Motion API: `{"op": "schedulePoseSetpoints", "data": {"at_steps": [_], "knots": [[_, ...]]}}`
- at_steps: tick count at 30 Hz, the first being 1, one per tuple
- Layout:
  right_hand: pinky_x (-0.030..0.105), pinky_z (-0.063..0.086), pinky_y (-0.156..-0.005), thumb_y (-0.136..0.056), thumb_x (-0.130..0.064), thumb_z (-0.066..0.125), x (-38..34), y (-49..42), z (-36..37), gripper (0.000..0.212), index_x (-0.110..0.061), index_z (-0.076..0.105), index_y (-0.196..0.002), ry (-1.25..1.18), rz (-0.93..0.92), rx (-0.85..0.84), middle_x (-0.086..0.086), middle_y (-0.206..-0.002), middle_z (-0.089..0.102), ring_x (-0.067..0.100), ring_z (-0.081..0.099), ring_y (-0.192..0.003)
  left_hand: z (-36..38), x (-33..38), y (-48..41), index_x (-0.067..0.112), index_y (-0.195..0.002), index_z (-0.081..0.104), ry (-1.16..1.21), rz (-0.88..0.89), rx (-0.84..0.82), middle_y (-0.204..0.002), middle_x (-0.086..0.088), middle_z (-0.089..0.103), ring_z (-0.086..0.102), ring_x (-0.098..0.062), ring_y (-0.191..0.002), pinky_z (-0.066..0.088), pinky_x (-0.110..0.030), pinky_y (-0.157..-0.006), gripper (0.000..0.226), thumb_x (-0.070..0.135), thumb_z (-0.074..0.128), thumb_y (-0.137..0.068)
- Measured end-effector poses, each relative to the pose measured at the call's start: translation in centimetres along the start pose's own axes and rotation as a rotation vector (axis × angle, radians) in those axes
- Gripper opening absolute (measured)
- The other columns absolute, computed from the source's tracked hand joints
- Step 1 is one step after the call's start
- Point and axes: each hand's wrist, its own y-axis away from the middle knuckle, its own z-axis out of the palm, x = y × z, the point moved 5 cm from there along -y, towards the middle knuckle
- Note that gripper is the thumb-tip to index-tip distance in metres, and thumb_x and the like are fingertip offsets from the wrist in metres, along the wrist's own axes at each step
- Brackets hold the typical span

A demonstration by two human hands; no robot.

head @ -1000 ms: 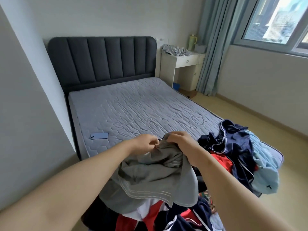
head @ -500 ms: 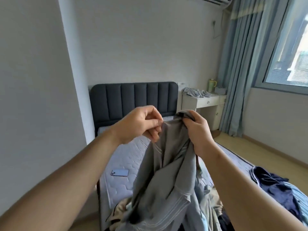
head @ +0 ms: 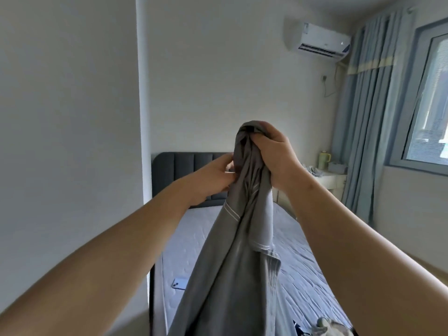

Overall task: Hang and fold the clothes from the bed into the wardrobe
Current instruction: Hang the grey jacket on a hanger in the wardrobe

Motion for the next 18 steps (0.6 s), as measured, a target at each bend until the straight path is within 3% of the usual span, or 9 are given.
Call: {"op": "schedulePoseSetpoints", "data": {"at_steps": [6, 9, 12, 15, 18], "knots": [[0.020, 0.051, -0.075, -0.090, 0.002, 0.048, 2.6, 1.7, -0.4, 0.038, -0.028, 0.066, -0.075, 0.123, 0.044, 0.039, -0.012, -0.073, 0.067, 0.005, 0.060, -0.073, -1.2, -2.7, 1.2, 0.016, -0.095, 0.055, 0.003, -0.021, 0.043, -0.092, -0.001, 0.061, 0.059, -0.016, -0.092, 0.051, -0.026, -0.083, 0.011, 0.006, 0.056, -0.090], [0.014, 0.048, -0.070, -0.088, -0.002, 0.054, 2.9, 1.9, -0.9, 0.035, -0.031, 0.066, -0.073, 0.217, -0.003, 0.122, -0.019, -0.066, 0.066, 0.000, 0.059, -0.070, -4.3, -2.3, 1.7, 0.021, -0.076, 0.045, -0.281, 0.010, 0.300, -0.071, 0.004, 0.047, 0.045, -0.011, -0.067, 0.037, -0.023, -0.059, 0.019, 0.020, 0.058, -0.090], [0.025, 0.045, -0.070, -0.085, -0.007, 0.057, 2.0, 1.0, 0.4, 0.029, -0.030, 0.066, -0.071, 0.323, -0.063, 0.140, -0.013, -0.068, 0.063, 0.008, 0.055, -0.072, -8.1, 1.1, 2.6, 0.025, -0.069, 0.036, -0.449, 0.150, 0.521, -0.064, 0.006, 0.040, 0.036, -0.009, -0.058, 0.028, -0.025, -0.052, 0.030, 0.026, 0.059, -0.087], [0.030, 0.045, -0.072, -0.083, -0.009, 0.056, 0.0, -0.5, 3.4, 0.022, -0.027, 0.065, -0.076, 0.339, -0.159, 0.141, -0.012, -0.070, 0.062, 0.011, 0.055, -0.074, -11.6, 5.3, 4.5, 0.025, -0.072, 0.036, -0.722, 0.313, 0.746, -0.063, 0.007, 0.043, 0.041, -0.015, -0.059, 0.029, -0.029, -0.052, 0.025, 0.022, 0.057, -0.085], [0.027, 0.046, -0.073, -0.083, -0.009, 0.054, -1.6, -1.6, 7.1, 0.021, -0.027, 0.065, -0.083, 0.303, -0.237, 0.128, -0.014, -0.072, 0.062, 0.012, 0.057, -0.077, -14.4, 7.7, 7.0, 0.019, -0.089, 0.049, -0.945, 0.396, 0.940, -0.081, 0.003, 0.054, 0.050, -0.022, -0.074, 0.029, -0.029, -0.059, 0.006, 0.019, 0.053, -0.085]]}}
